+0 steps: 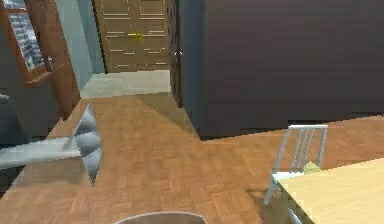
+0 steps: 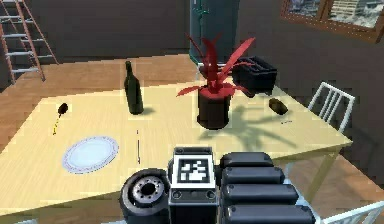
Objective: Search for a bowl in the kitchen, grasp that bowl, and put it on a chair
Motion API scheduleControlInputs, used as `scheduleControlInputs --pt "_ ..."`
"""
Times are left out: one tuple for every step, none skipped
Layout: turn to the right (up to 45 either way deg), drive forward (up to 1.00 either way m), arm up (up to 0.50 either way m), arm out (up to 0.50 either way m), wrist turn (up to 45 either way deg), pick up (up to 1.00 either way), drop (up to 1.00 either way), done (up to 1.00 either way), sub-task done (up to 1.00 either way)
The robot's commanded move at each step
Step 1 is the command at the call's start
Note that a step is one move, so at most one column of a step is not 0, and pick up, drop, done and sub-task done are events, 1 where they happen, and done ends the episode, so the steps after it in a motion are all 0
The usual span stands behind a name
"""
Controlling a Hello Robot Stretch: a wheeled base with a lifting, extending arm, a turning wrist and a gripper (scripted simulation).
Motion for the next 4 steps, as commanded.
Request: scheduleControlInputs --pt "45.0 0.00 0.00 0.00 0.0 0.00 0.00 0.00 0.00" --pt "45.0 0.00 0.00 0.00 0.0 0.00 0.00 0.00 0.00" --pt "9.0 0.00 0.00 0.00 0.0 0.00 0.00 0.00 0.00" --pt "0.0 0.25 0.00 0.00 0.0 0.00 0.00 0.00 0.00"
